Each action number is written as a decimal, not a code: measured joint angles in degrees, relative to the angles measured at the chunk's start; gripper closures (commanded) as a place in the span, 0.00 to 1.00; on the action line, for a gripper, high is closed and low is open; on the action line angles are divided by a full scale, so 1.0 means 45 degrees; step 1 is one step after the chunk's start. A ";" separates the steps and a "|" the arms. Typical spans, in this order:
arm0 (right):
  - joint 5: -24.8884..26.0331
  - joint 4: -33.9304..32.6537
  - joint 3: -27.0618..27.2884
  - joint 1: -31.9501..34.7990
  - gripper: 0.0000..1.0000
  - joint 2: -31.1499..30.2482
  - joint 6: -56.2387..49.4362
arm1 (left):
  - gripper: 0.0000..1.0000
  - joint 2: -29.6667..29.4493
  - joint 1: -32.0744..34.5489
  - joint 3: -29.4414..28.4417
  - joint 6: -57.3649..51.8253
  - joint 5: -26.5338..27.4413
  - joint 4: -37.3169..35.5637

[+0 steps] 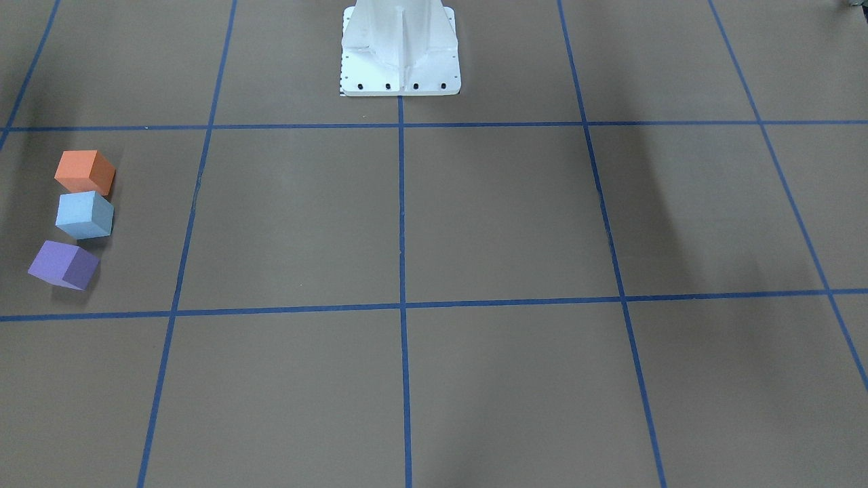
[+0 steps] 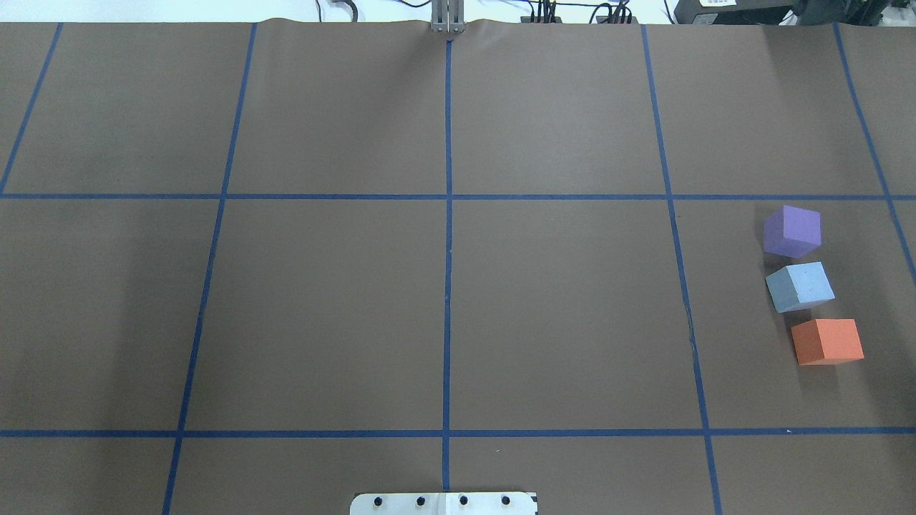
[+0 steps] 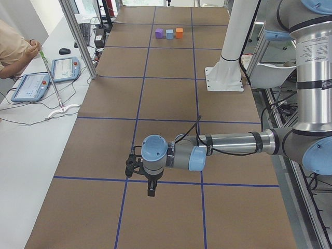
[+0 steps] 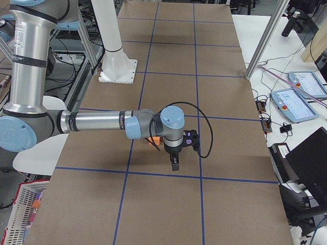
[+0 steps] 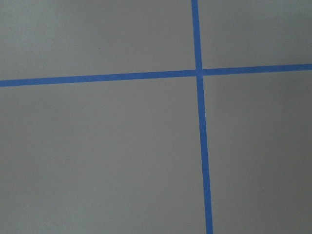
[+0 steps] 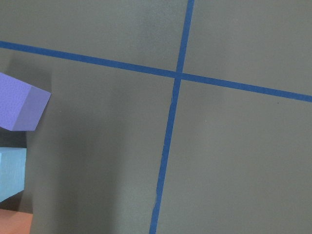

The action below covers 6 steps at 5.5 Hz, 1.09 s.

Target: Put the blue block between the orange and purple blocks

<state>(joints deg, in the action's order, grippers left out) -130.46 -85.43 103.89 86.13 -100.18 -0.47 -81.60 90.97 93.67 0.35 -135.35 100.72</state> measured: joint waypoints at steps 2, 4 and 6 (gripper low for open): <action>-0.0230 0.0000 0.0018 0.0000 0.00 -0.0004 -0.0012 | 0.00 0.0007 0.0000 0.0012 0.0000 0.0000 0.0007; -0.0318 0.0000 0.0020 0.0000 0.00 -0.0004 0.0002 | 0.00 0.0008 0.0000 0.0031 0.0000 0.0015 0.0074; -0.0325 -0.0016 -0.0003 0.0000 0.00 -0.0012 0.0006 | 0.00 0.0008 0.0000 0.0039 0.0000 0.0026 0.0240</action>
